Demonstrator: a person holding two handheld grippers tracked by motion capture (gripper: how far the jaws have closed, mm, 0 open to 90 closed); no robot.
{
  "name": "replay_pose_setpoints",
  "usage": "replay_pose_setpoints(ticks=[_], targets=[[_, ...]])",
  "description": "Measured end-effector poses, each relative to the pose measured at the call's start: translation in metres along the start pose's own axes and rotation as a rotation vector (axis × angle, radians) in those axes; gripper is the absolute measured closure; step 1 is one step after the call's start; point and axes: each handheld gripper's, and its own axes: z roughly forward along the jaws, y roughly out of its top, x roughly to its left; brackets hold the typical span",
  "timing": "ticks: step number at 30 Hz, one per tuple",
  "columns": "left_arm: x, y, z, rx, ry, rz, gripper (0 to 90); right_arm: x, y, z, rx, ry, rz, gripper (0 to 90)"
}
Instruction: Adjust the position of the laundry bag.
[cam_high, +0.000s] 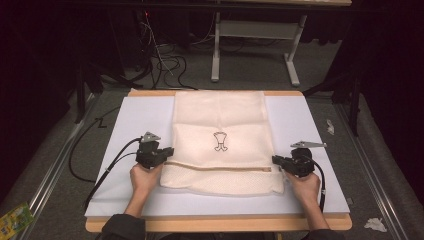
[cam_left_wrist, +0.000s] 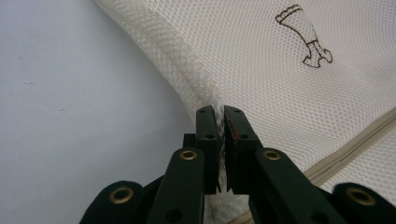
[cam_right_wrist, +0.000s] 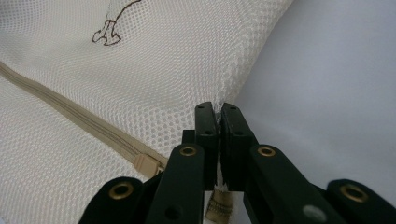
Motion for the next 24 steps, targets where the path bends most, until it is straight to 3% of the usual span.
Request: replay_pose_setpoints(ticks=[15,24], targets=[[-0.0039,-0.0023,0.0057,0.014,0.028,0.022,83.6,-0.0038,-0.0004,0.0,0.018,-0.008,0.027,87.9],[-0.0032,-0.0029,0.0046,0.017,0.028,0.031,84.1,-0.0031,-0.002,0.0011,0.017,-0.019,0.011,87.5]])
